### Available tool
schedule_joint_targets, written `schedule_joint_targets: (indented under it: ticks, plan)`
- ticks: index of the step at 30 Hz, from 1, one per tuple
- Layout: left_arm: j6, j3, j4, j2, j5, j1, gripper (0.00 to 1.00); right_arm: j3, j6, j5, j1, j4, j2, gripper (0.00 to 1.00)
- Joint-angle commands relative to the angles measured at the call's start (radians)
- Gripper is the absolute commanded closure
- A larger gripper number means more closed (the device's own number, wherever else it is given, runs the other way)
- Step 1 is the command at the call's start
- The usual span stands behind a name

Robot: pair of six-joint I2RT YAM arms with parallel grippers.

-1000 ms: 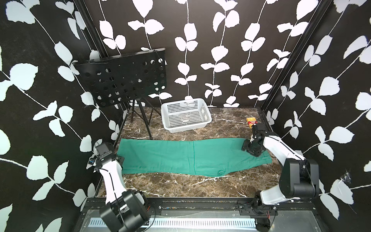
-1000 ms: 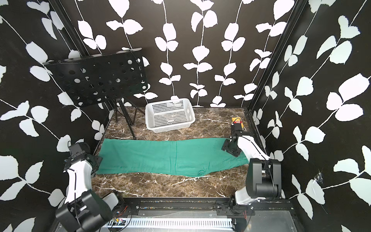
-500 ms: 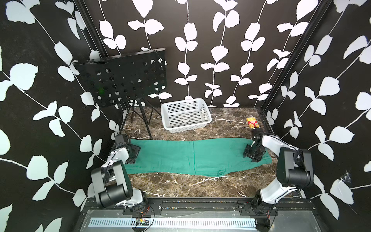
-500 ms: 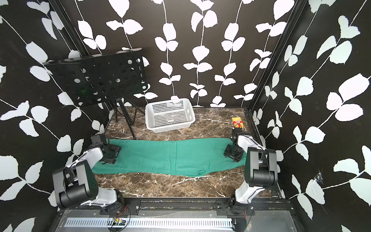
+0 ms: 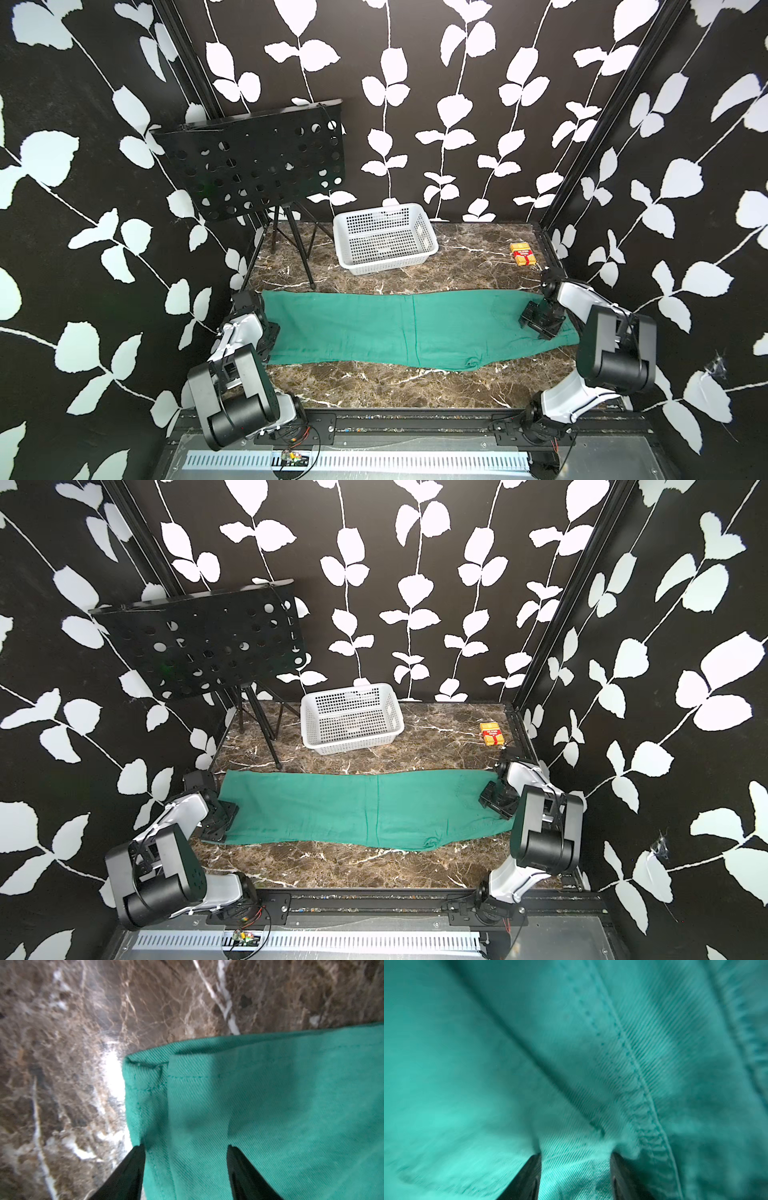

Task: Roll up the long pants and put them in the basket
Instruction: Fold the long pant at the center of the board.

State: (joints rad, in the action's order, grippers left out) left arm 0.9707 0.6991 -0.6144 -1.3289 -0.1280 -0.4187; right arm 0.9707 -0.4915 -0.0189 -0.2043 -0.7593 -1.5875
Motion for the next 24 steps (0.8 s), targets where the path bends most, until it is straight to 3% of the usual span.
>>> schedule_joint_targets:
  ticks: [1,7,12,15,18,20,24]
  plan:
    - [-0.076,0.102,-0.078,0.037,-0.009,0.008,0.38,-0.004,0.032,-0.035,0.086,0.006,0.123,0.44]
    - [-0.064,0.267,-0.191,0.107,-0.095,0.201,0.38,0.044,0.046,-0.114,0.361,-0.179,0.150,0.50]
    - [0.072,0.228,0.027,0.007,0.092,0.333,0.36,0.004,0.004,-0.199,0.511,-0.219,0.178,0.63]
    - [0.143,0.207,0.159,-0.106,0.169,0.373,0.36,-0.006,0.011,-0.241,0.576,-0.211,0.140,0.71]
    - [0.195,0.183,0.212,-0.189,0.172,0.381,0.36,-0.008,0.015,-0.257,0.612,-0.201,0.075,0.79]
    - [0.209,0.173,0.196,-0.220,0.147,0.381,0.36,-0.025,0.002,-0.256,0.631,-0.199,0.042,0.86]
    - [0.229,0.148,0.094,-0.220,0.052,0.378,0.38,-0.114,-0.038,-0.255,0.655,-0.181,0.044,0.89]
